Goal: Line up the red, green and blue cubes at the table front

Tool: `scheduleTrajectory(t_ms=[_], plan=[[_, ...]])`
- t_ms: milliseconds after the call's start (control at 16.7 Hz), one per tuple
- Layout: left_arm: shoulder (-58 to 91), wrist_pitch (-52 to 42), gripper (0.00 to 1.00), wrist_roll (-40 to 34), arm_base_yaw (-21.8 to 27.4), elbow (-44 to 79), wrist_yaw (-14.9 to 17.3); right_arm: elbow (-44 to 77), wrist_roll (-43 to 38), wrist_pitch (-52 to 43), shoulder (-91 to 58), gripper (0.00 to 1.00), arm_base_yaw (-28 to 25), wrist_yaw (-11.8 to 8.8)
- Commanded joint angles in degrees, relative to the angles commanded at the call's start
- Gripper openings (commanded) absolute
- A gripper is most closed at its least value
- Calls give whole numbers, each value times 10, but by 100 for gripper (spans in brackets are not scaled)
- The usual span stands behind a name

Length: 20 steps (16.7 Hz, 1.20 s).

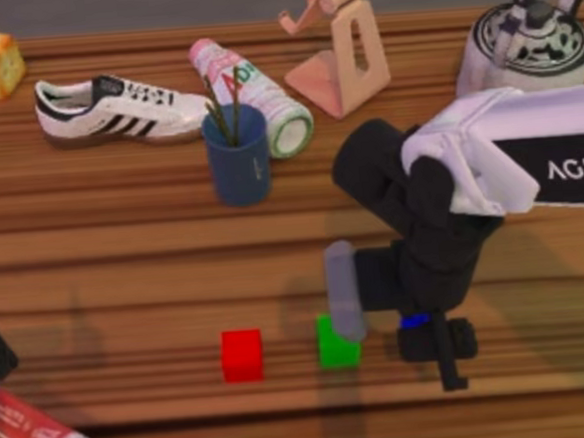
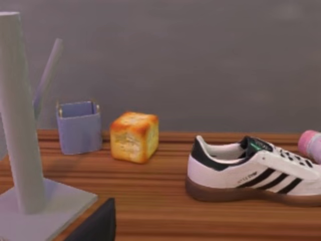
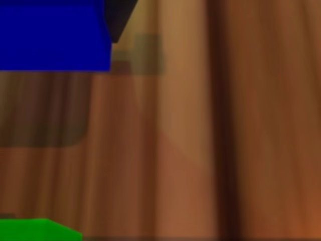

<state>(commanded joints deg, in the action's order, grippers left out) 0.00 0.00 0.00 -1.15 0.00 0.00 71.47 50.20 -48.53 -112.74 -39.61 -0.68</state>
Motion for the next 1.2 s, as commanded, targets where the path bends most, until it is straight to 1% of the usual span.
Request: scheduleTrajectory(t_ms=[720, 780, 1200], plan=[[0, 0, 100, 0, 0, 0, 0, 0, 0, 0, 0, 98, 0, 0], [0, 0, 100, 0, 0, 0, 0, 0, 0, 0, 0, 100, 0, 0], [0, 0, 100, 0, 0, 0, 0, 0, 0, 0, 0, 100, 0, 0]])
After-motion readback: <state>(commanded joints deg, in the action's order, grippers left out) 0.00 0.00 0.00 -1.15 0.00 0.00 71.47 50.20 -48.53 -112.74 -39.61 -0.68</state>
